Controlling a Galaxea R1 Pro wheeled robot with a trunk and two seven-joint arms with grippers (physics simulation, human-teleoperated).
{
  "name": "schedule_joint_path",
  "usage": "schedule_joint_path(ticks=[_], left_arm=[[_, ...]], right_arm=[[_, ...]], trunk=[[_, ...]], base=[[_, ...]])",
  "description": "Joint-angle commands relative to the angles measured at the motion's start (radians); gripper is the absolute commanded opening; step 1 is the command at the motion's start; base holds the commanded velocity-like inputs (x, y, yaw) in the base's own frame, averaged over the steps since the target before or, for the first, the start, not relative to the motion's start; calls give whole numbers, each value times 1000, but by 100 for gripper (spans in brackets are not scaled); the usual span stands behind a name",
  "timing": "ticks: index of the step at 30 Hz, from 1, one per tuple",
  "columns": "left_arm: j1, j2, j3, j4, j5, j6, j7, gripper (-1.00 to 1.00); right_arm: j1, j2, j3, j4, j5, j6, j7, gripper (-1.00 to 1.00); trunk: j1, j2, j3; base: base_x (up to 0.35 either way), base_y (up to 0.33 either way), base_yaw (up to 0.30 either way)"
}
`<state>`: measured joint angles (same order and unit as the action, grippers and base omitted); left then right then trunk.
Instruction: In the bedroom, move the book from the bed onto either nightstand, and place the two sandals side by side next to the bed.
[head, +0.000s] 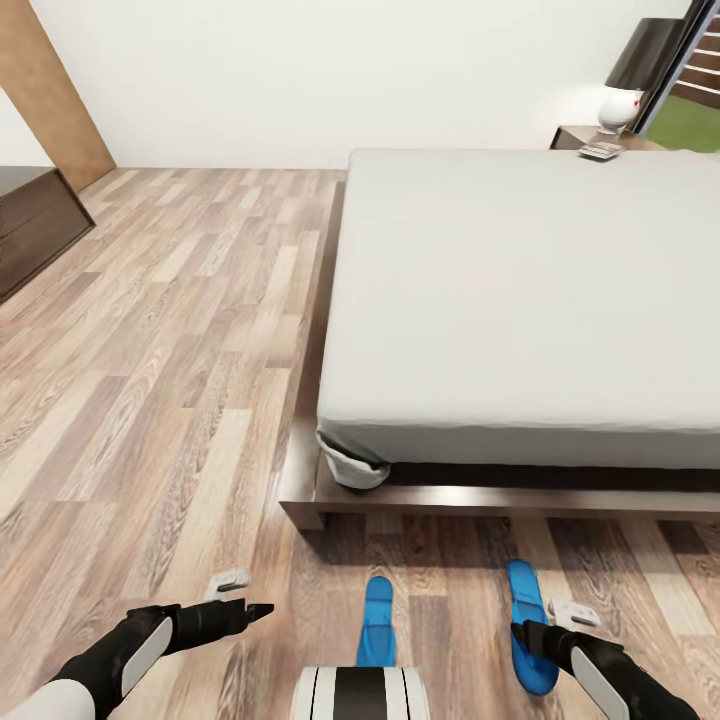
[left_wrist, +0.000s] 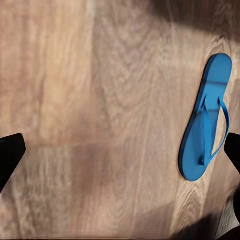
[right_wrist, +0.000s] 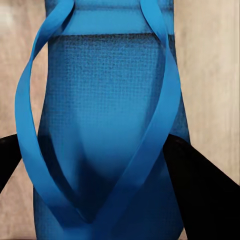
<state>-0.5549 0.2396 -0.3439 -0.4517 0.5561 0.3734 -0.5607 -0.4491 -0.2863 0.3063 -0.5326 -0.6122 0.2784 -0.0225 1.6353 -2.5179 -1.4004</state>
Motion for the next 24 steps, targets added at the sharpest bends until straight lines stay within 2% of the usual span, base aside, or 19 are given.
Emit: schedule_joint_path(ticks=[1, 20, 24], left_arm=[[0, 1, -4, -1, 11, 7, 1, 100], [0, 1, -3, -1, 10, 7, 1, 100], [0, 1, -3, -1, 11, 7, 1, 100]], right_arm=[[0, -1, 5, -2, -5, 4, -4, -100], [0, -2, 4, 2, -6, 4, -7, -100], [0, -2, 4, 2, -6, 4, -7, -100]], trunk=[[0, 0, -1], [0, 0, -1], [0, 0, -1]], base=[[0, 259, 0], [0, 286, 0], [0, 178, 0]])
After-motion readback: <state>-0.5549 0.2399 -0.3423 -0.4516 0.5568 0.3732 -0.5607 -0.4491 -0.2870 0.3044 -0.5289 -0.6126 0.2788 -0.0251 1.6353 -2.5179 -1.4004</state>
